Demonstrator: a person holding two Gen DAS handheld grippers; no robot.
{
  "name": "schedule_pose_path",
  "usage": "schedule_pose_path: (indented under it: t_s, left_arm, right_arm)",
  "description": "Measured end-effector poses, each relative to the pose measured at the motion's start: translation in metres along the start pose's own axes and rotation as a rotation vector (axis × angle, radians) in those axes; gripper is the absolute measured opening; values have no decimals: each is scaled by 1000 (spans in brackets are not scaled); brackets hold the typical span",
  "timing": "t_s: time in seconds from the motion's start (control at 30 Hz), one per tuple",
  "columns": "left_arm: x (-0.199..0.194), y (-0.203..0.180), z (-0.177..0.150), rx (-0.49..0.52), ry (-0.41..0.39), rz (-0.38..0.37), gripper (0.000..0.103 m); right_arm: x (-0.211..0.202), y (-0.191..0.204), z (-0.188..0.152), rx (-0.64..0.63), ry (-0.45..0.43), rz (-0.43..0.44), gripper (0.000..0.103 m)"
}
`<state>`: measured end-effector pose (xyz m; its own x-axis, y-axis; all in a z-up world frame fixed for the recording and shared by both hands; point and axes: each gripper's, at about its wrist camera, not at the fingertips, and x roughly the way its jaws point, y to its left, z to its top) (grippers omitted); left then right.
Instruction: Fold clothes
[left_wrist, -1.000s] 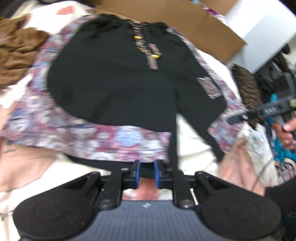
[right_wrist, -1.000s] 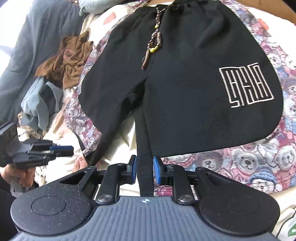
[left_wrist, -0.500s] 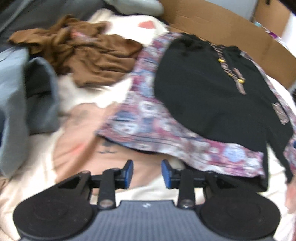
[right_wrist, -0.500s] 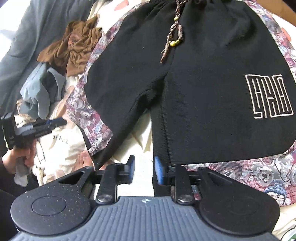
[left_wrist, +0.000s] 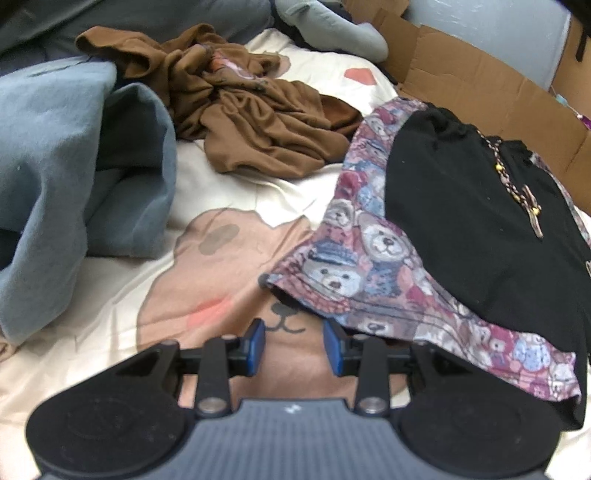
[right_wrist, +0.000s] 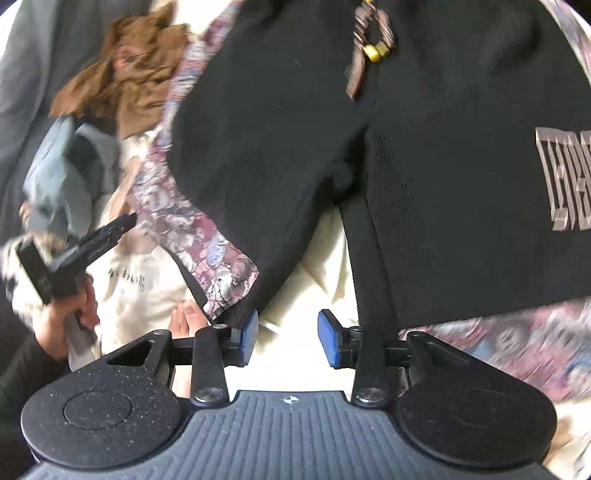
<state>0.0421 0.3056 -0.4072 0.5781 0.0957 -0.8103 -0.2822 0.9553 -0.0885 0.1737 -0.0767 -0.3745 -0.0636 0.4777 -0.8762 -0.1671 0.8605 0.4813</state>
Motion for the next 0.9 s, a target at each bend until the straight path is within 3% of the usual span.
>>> schedule_pose_path:
  t_s: [0.5, 0.77, 0.9]
  left_arm:
    - [10, 10, 2, -31, -69, -49, 37]
    - [15, 12, 7, -66, -101, -54, 37]
    - [12, 12, 7, -58, -111, -77, 27]
  right_arm:
    - [42, -10, -53, 353, -170, 66, 43]
    - [55, 11, -64, 423, -249, 102, 43]
    - [59, 17, -66, 432, -256, 126, 51]
